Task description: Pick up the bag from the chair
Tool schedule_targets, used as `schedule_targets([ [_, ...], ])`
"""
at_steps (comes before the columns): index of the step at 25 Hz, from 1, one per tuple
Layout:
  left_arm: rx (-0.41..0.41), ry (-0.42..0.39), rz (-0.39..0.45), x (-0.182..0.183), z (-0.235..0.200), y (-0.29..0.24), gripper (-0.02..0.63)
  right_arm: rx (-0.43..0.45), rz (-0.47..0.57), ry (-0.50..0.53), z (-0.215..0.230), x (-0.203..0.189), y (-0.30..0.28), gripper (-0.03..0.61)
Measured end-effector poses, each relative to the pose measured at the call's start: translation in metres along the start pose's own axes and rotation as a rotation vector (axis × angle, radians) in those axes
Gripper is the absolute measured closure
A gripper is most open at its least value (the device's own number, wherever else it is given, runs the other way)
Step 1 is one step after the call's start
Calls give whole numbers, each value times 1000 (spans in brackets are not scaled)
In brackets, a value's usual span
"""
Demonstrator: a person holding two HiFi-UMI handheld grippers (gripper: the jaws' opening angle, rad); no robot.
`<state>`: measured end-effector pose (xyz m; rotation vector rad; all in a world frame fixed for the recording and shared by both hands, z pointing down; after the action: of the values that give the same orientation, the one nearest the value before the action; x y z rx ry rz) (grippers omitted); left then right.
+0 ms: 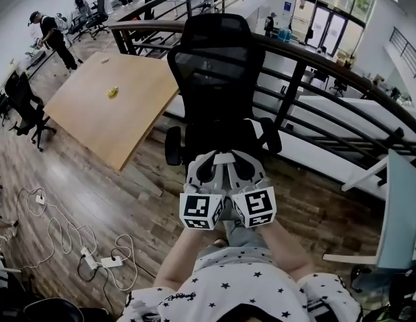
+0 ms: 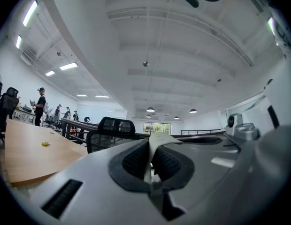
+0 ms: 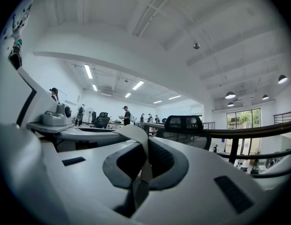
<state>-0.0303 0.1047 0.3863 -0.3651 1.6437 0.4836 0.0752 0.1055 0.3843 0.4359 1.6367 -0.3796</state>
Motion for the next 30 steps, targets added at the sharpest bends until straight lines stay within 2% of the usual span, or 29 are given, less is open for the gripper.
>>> schedule_targets([
  [15,-26,-9,8,12,36,45,601,16,19,12,-21,12,56,581],
  [30,-13,-13,35,20,35,50,601,35,33,-6,-25,22,56,581],
])
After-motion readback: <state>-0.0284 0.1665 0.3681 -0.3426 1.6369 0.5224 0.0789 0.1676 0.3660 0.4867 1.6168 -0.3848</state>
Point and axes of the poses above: the fingertips, and each gripper's own axes: y backward along the fingers, z to its right, x out of its top, the point moved 8 cm from there along y, backward along the fingers, and after that the axes turned 1 degree about z, right-handed, at the moved point
